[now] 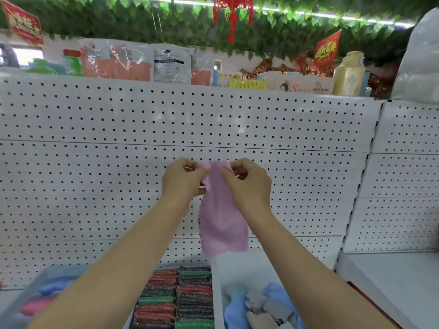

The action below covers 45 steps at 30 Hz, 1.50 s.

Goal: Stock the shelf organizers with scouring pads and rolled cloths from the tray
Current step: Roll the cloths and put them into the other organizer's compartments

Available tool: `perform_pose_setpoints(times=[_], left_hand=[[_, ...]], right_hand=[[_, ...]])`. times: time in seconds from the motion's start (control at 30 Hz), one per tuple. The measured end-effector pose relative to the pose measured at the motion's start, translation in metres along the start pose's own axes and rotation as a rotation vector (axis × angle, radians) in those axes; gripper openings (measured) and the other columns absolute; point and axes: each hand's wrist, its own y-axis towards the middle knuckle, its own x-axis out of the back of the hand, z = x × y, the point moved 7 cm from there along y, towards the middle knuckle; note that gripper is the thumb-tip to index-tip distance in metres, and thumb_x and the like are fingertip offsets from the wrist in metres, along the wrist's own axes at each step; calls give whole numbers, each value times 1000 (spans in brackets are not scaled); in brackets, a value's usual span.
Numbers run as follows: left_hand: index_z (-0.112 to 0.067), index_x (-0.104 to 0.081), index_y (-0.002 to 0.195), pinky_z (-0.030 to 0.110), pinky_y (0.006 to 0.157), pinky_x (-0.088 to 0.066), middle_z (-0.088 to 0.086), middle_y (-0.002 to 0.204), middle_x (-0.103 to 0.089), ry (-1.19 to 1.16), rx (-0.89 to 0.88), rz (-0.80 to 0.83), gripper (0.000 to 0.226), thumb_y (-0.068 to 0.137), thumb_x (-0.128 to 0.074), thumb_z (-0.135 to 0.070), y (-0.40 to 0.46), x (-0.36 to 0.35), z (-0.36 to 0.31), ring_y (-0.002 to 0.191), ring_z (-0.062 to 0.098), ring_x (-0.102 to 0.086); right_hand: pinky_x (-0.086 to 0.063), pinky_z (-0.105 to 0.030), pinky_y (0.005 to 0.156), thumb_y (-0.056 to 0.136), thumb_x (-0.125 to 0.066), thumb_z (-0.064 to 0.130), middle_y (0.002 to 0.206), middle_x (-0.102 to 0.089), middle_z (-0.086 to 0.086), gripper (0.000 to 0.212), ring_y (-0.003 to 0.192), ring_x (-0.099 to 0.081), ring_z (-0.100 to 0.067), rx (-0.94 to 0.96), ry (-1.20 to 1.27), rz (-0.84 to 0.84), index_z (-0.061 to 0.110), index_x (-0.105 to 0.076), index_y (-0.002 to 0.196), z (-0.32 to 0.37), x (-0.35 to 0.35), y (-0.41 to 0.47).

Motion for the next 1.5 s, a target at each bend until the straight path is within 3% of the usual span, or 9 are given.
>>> perform_pose_setpoints(times=[0.2,0.43,0.6,0.83,1.0,1.1,1.27,1.4,1.5], left_hand=[[-11,-65,86,29,62,-58,7,81,-67,-21,-83,16,6,87,-71,-10,-2,21,-6,70,16,-66],[-6,-66,99,28,69,-59,6,89,-67,-35,125,225,10,90,-69,-11,3,24,16,75,17,-64],[-7,-66,92,26,58,-55,7,83,-65,-23,154,181,4,92,-67,-11,4,20,30,67,16,-60],[-8,-64,90,29,67,-57,6,83,-64,-27,99,83,5,93,-65,-11,5,15,33,75,20,-61],[-4,-64,94,24,59,-56,9,85,-62,-79,91,2,6,92,-67,-9,0,13,29,72,20,-62],[-1,-62,95,29,60,-60,14,87,-65,-123,130,19,11,89,-69,-7,-9,0,25,69,20,-68],[-4,-60,84,33,65,-61,14,80,-70,-192,197,76,9,89,-66,-8,-15,-7,23,65,23,-72],[-2,-65,84,35,70,-62,18,84,-73,-223,248,63,7,88,-69,-8,-14,-3,28,77,29,-75],[1,-66,90,29,64,-62,23,92,-73,-254,279,62,9,87,-70,-6,-15,-3,29,77,28,-74]], right_hand=[[-51,-21,66,86,-73,25,77,-70,10,4,72,-62,-6,11,265,-59,24,-71,83,0,18,0],[-58,-46,86,96,-63,27,86,-75,-3,16,75,-67,-20,-324,344,372,14,-67,104,-38,-13,-3],[-59,-48,84,86,-70,30,88,-75,-2,8,89,-71,-27,-300,138,223,24,-70,89,-49,-12,5],[-57,-32,77,86,-72,31,85,-72,2,10,78,-65,-13,-212,107,94,23,-71,92,-41,-8,9],[-57,-32,77,86,-70,32,77,-69,12,7,74,-65,-7,-147,24,-25,25,-69,86,-31,-3,1],[-55,-26,70,85,-70,42,70,-70,13,16,69,-65,-1,-68,11,35,28,-69,78,-14,-18,-12],[-59,-37,73,84,-76,37,70,-72,8,14,68,-68,-9,-80,174,148,26,-72,76,-14,-27,-20],[-55,-19,75,82,-79,31,81,-73,13,10,78,-67,-1,-18,163,228,25,-75,88,-13,-31,-26],[-53,-15,75,79,-81,27,85,-72,14,16,83,-65,1,17,114,249,25,-74,93,-17,-35,-28]])
